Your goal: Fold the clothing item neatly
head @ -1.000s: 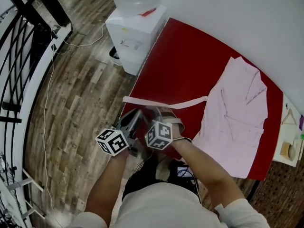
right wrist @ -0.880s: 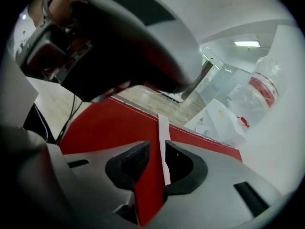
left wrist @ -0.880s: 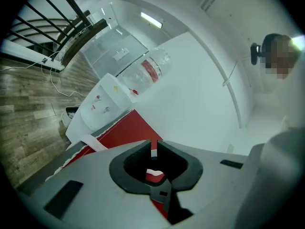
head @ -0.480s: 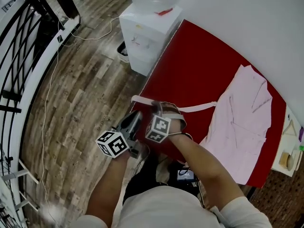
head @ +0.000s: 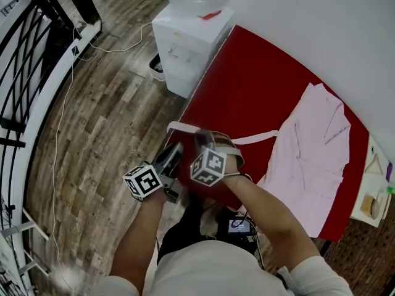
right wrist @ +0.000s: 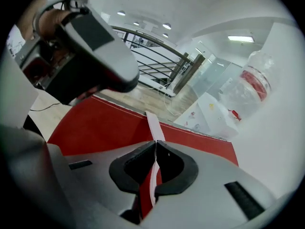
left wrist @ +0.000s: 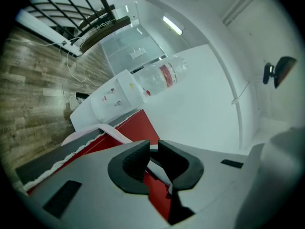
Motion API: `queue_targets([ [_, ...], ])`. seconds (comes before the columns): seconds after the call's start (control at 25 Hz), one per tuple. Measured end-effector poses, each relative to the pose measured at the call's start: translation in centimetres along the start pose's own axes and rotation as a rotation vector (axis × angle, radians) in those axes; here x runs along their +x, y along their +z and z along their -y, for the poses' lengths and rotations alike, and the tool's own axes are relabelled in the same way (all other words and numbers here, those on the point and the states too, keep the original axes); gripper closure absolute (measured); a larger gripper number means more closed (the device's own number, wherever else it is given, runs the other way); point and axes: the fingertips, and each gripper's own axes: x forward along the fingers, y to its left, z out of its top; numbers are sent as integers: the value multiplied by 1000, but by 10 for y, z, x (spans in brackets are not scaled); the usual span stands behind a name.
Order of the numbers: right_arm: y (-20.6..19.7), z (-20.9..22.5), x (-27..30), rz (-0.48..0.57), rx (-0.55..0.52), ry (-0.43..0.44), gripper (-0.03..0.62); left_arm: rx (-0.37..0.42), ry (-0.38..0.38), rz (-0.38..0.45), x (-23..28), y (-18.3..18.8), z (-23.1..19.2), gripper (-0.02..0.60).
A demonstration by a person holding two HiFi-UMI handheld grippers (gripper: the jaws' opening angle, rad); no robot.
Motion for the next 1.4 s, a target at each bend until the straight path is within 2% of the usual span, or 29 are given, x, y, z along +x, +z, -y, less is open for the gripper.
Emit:
queue_targets([
  [0.12,7,7,-19,46,45,-28,572,-130,-51,-5,13,-6,-1,474],
  [0.2,12,12,-32,76,83,-43,572,-249,-83,-4,23,-11,-2,431],
  [0.32,15,19,-50,109,135,-57,572,-386,-112,10,39,-15,-6,408],
  [0.48,12,17,-70,127,166,-62,572,-434,-144,46,59,-7,-11,407],
  [0.72,-3,11,-91,128,194,-65,572,-447,-99,88,71,3,-31,408],
  [0.88,-18,4,-104,121,200,-64,572,-399,-94,119,72,15,-37,408],
  [0.96,-24,0,-110,120,196,-64,572,-381,-89,118,72,20,-37,432],
  [1.0,-28,-2,-113,118,193,-63,572,-374,-84,116,73,21,-37,448],
  [1.12,-39,-6,-119,108,191,-64,572,-344,-84,113,74,26,-35,556],
  [1.16,-43,-7,-120,102,191,-66,572,-316,-91,103,75,26,-32,567],
  [1.28,-54,-8,-122,91,195,-79,572,-159,-100,51,80,21,-10,574],
  [1.4,-61,-5,-125,114,250,-64,568,117,-64,-7,84,13,17,575],
])
